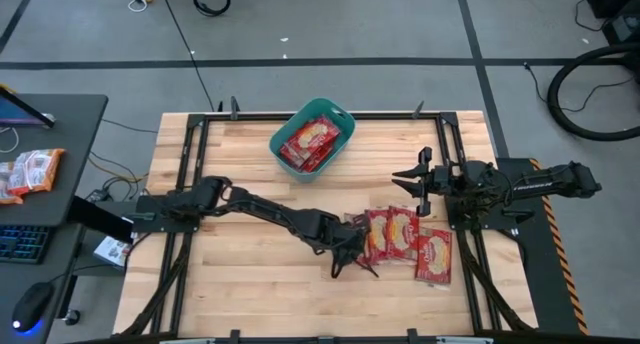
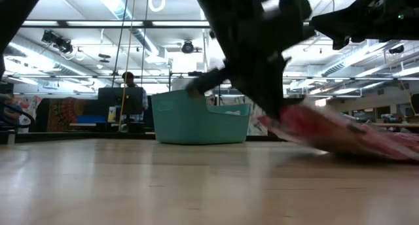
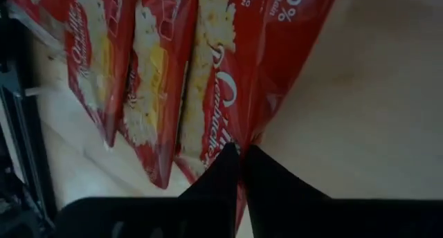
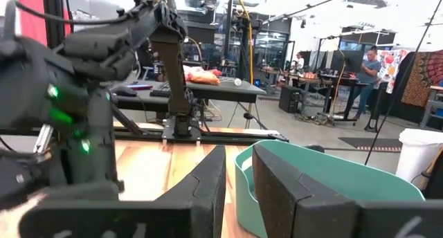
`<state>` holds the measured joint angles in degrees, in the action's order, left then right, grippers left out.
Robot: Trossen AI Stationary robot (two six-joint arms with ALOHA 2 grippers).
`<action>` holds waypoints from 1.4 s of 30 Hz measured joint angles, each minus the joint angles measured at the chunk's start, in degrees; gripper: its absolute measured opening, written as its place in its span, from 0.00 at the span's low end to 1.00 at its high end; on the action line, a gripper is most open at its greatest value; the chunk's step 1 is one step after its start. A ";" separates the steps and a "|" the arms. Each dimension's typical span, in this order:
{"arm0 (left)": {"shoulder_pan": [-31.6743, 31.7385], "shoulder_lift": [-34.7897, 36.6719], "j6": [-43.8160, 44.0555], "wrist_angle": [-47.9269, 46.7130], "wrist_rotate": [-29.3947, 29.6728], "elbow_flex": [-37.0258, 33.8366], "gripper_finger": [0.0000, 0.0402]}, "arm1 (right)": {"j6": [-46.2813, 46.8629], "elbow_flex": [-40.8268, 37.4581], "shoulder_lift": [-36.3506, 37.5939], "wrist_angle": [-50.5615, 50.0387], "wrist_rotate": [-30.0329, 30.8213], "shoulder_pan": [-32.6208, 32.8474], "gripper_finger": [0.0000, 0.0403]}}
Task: Sort popcorn bags into baskets
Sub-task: Put the popcorn bag into the green bin
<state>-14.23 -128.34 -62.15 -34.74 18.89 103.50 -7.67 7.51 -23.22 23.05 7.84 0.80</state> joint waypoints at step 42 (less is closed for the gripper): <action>26.54 8.49 71.55 -26.02 16.28 2.67 0.05 | 0.02 0.00 -0.11 1.79 0.01 -0.07 0.19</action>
<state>12.31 -119.85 9.40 -60.76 35.17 106.17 -7.65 7.51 -23.34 24.84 7.84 0.73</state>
